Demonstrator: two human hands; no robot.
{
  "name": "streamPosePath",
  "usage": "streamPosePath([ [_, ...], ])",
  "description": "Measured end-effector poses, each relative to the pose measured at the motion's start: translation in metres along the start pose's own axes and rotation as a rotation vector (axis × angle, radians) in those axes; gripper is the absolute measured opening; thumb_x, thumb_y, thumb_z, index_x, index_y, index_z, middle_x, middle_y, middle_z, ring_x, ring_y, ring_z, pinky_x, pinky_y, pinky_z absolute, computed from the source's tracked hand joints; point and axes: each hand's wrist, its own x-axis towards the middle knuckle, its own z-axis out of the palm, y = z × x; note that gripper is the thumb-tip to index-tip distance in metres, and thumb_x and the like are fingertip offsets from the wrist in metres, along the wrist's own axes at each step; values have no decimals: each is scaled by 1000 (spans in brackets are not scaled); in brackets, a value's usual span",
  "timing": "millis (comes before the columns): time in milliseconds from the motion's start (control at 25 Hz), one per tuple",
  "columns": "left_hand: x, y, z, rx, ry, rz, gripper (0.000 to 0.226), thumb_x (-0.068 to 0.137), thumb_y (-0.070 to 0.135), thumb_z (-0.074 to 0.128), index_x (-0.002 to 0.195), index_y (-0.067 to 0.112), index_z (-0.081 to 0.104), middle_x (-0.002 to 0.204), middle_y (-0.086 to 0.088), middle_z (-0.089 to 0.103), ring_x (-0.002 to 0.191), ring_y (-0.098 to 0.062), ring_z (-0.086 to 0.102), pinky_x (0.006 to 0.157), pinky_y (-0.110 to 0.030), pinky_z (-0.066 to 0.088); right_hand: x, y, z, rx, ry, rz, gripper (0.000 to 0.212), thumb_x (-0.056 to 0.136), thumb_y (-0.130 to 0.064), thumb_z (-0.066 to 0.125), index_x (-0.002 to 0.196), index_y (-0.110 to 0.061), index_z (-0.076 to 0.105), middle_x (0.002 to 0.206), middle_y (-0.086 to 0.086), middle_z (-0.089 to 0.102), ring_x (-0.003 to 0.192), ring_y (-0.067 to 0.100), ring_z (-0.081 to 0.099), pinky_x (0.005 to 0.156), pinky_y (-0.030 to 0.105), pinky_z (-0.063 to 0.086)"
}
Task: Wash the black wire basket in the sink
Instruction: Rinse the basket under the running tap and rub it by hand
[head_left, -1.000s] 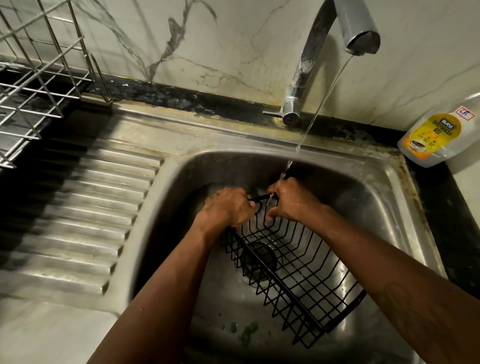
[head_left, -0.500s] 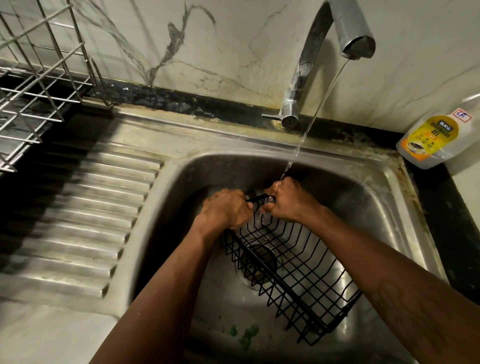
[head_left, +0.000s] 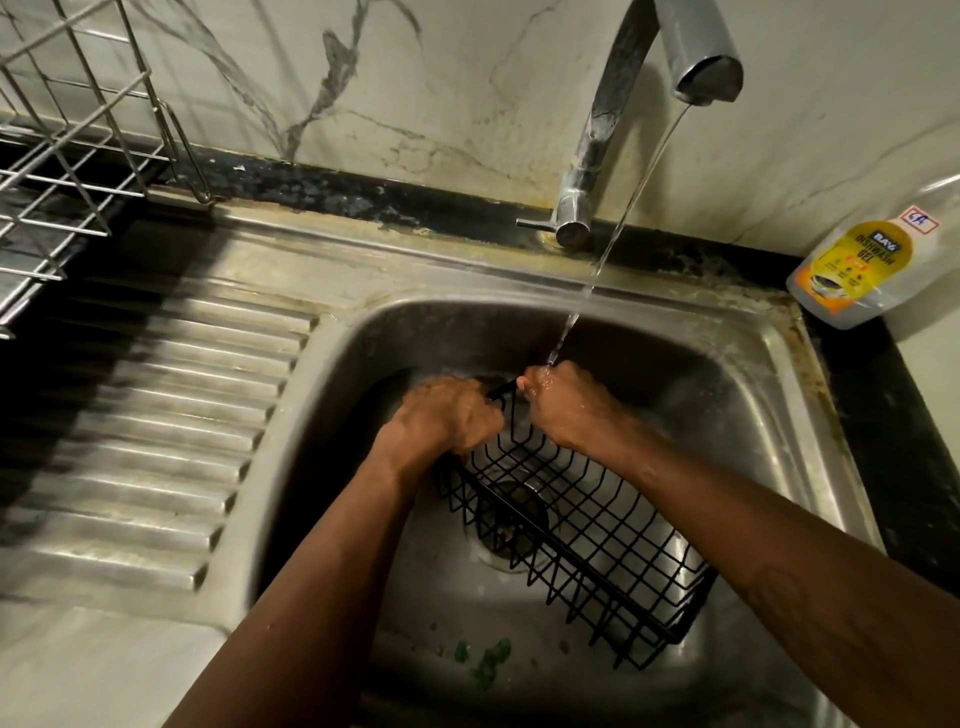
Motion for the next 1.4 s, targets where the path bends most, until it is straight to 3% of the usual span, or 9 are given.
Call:
streamPosePath([
  [160, -1, 1, 2, -92, -42, 7, 64, 78, 57, 33, 130, 27, 57, 134, -11, 60, 119, -32, 57, 100, -41, 47, -1, -3, -3, 13, -25, -243, 19, 104, -30, 46, 104, -21, 62, 74, -3, 56, 61, 15, 56, 61, 37, 56],
  [280, 0, -4, 5, -139, 46, 21, 35, 89, 37, 46, 106, 16, 67, 115, -13, 70, 106, -31, 65, 92, -38, 52, 2, -19, 7, -73, -26, -357, 18, 103, -32, 47, 110, -22, 60, 83, 4, 55, 73, 25, 55, 64, 32, 44],
  [440, 0, -11, 5, -221, 96, -24, 50, 88, 46, 42, 122, 19, 66, 120, -6, 67, 114, -26, 62, 98, -36, 50, 19, -9, 6, 32, 17, -268, 59, 97, -67, 32, 95, -24, 72, 89, 2, 73, 79, 21, 68, 82, 40, 55],
  [520, -3, -3, 5, -224, 84, -26, 45, 93, 41, 43, 125, 17, 65, 127, -12, 65, 121, -31, 60, 102, -37, 49, 15, -10, -1, -92, -61, -278, 70, 93, -71, 15, 112, -31, 70, 104, 1, 73, 92, 23, 68, 87, 39, 54],
  [680, -5, 0, 6, -252, 133, -108, 28, 101, 23, 49, 111, 6, 69, 108, -15, 68, 100, -28, 64, 87, -31, 48, 9, 9, -8, -29, -195, -236, 35, 106, -52, 31, 120, -39, 60, 116, 0, 71, 107, 25, 65, 95, 45, 51],
  [840, 1, 1, 7, -281, 73, -195, 20, 98, 25, 53, 93, 9, 65, 92, -7, 60, 83, -20, 60, 73, -27, 44, -1, 49, -23, -34, -335, -106, 51, 105, -59, 23, 138, -35, 54, 140, -1, 60, 132, 27, 52, 112, 52, 36],
  [1000, -3, 1, 6, -290, 50, -218, 19, 96, 24, 56, 102, 8, 66, 93, -4, 63, 87, -20, 64, 70, -27, 47, -7, 23, -16, -42, -284, -165, 49, 106, -56, 22, 146, -38, 44, 141, 5, 58, 130, 31, 53, 109, 52, 41],
  [1240, -4, 10, 5, -238, 55, -181, 31, 95, 23, 52, 123, 14, 64, 125, -9, 66, 109, -28, 64, 90, -32, 50, 6, -40, -3, -86, -209, -383, 36, 105, -34, 44, 141, -34, 47, 135, 3, 63, 117, 28, 61, 99, 44, 49],
  [1400, -11, -4, -3, -281, 54, -247, 18, 95, 22, 54, 99, 9, 66, 109, -10, 66, 83, -22, 62, 72, -28, 44, -6, 2, -8, 9, -310, -229, 34, 108, -46, 29, 129, -37, 54, 121, 1, 65, 101, 18, 60, 96, 48, 50],
])
